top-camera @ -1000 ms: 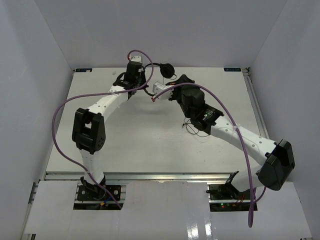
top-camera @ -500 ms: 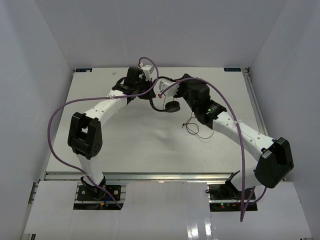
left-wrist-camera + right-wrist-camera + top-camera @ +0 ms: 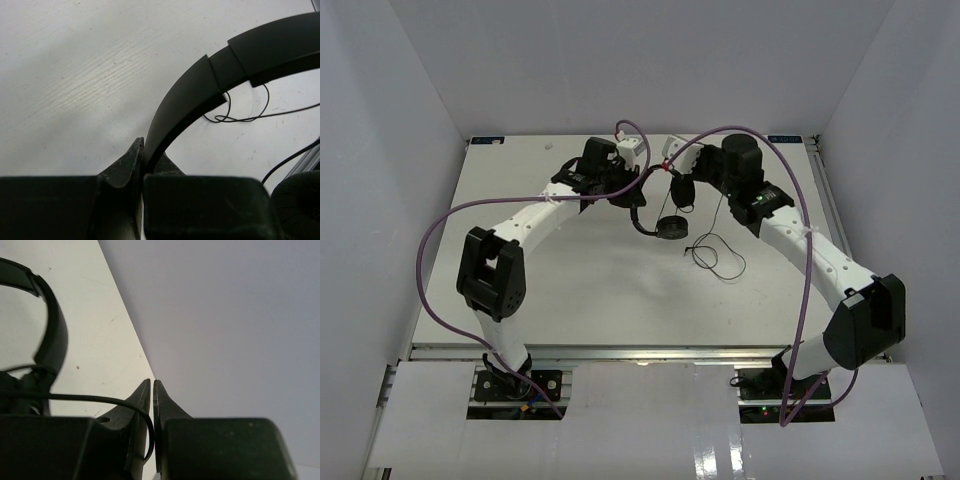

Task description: Wrap the headphones

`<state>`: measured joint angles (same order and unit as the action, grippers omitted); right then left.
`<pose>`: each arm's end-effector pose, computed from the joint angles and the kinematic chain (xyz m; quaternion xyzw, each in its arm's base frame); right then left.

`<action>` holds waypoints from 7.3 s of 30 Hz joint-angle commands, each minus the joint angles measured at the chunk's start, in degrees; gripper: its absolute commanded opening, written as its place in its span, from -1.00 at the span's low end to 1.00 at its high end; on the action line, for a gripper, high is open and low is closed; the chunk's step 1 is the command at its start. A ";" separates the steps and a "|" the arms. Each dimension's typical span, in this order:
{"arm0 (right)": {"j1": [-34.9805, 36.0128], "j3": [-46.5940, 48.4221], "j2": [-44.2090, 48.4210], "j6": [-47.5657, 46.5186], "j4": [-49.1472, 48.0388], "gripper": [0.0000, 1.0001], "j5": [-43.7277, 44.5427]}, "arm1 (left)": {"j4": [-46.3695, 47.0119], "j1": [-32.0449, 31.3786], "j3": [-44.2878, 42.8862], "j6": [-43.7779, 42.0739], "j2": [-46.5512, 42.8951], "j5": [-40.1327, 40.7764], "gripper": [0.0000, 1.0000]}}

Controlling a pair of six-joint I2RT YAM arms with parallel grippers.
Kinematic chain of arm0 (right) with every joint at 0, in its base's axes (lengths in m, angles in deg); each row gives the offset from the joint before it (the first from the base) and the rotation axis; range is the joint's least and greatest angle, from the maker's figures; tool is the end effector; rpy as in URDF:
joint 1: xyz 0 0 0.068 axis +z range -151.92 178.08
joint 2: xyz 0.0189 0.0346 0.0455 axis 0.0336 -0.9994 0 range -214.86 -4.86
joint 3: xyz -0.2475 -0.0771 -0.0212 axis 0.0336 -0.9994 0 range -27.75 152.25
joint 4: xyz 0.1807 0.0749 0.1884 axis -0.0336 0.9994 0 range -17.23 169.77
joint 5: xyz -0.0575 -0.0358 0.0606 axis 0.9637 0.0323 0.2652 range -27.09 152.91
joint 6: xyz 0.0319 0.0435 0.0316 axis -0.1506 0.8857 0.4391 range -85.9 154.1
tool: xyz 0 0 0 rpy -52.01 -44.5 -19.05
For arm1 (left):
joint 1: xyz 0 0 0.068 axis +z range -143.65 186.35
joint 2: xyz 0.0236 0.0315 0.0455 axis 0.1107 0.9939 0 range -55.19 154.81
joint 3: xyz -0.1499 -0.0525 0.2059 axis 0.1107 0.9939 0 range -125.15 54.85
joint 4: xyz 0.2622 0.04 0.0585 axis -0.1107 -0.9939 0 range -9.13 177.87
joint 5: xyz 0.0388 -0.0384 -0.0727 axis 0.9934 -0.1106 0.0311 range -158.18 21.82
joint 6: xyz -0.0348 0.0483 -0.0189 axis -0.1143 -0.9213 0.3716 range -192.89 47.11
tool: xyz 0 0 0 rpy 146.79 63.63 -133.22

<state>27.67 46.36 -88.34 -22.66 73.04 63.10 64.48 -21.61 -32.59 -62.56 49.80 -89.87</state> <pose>0.3249 0.1846 0.3599 -0.5221 0.5578 -0.1528 0.6268 0.3770 -0.2200 0.2584 0.2141 0.8710 -0.2955 0.3290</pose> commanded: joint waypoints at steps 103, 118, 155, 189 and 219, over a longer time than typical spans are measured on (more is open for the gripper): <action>9.16 8.41 2.42 0.03 9.28 -0.85 9.29 | 5.37 -1.53 9.86 -9.10 -5.42 -0.17 -1.00; 8.99 12.50 0.35 5.43 9.19 -0.85 5.19 | 3.60 -4.24 2.20 -6.95 4.07 -2.27 -1.00; -2.06 6.42 -0.27 27.48 0.35 -0.85 0.34 | 5.37 -5.34 -5.63 -2.17 6.56 -32.09 -1.00; -19.80 -6.50 4.71 40.53 -3.57 -0.85 -22.74 | -2.28 -3.49 -12.68 -4.59 -0.28 -13.34 -1.00; -24.85 -5.17 -7.35 70.04 -36.21 -0.85 -51.71 | -21.95 -5.17 -24.27 -2.98 -8.27 15.16 -1.00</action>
<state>3.17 35.57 -95.51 46.10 40.45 10.64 42.77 -26.76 -59.47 -65.21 43.72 -70.31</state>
